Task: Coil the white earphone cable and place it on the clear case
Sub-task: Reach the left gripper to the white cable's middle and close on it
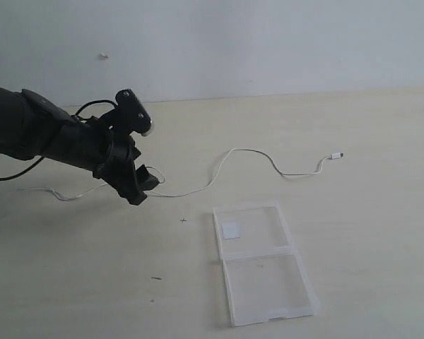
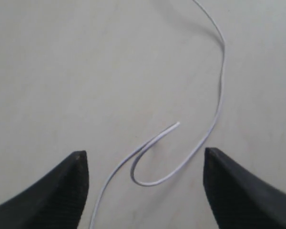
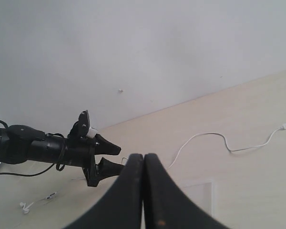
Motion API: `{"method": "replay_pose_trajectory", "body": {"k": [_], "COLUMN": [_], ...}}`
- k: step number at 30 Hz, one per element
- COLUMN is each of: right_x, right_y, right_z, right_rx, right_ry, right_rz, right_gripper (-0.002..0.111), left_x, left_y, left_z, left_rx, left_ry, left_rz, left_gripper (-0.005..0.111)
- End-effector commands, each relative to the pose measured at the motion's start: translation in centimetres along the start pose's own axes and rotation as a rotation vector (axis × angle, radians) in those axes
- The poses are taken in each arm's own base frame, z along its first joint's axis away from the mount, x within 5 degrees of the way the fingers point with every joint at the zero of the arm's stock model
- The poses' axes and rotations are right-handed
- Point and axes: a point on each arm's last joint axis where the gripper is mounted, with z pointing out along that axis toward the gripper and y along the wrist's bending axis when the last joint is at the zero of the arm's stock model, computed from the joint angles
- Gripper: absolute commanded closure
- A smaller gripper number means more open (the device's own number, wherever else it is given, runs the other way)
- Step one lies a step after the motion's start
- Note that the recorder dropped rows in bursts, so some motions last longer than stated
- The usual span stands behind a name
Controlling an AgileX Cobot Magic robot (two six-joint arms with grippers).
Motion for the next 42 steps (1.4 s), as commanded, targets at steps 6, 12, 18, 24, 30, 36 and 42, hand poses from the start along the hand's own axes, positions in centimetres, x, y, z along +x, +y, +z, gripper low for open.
{"method": "replay_pose_trajectory", "body": {"k": [6,12,18,24,30,36,42], "right_x": [0.0,0.0,0.0,0.0,0.0,0.1,0.1], "right_y": [-0.1,-0.1,-0.1,-0.1,-0.1,-0.1,-0.1], "right_z": [0.1,0.1,0.1,0.1,0.1,0.1,0.1], "right_rx": [0.007,0.007,0.007,0.007,0.007,0.006,0.006], "right_ry": [-0.006,-0.006,-0.006,-0.006,-0.006,0.001,0.001], "right_rz": [-0.001,-0.001,-0.001,-0.001,-0.001,-0.001,-0.001], "right_gripper": [0.108,0.108,0.108,0.108,0.108,0.108,0.108], "left_x": [0.0,-0.3,-0.6,-0.4,-0.8,-0.4,0.1], "left_y": [0.3,0.8,0.9,1.0,1.1,0.9,0.6], "left_z": [1.0,0.9,1.0,1.5,1.9,2.7,3.5], "left_rx": [-0.035,-0.063,-0.06,-0.056,-0.05,-0.029,-0.003], "left_ry": [0.011,0.003,-0.006,0.0,-0.011,0.0,0.013], "left_rz": [0.003,0.004,0.0,-0.002,0.002,-0.002,-0.006], "left_gripper": [0.04,0.041,0.041,0.041,0.041,0.041,0.057]}}
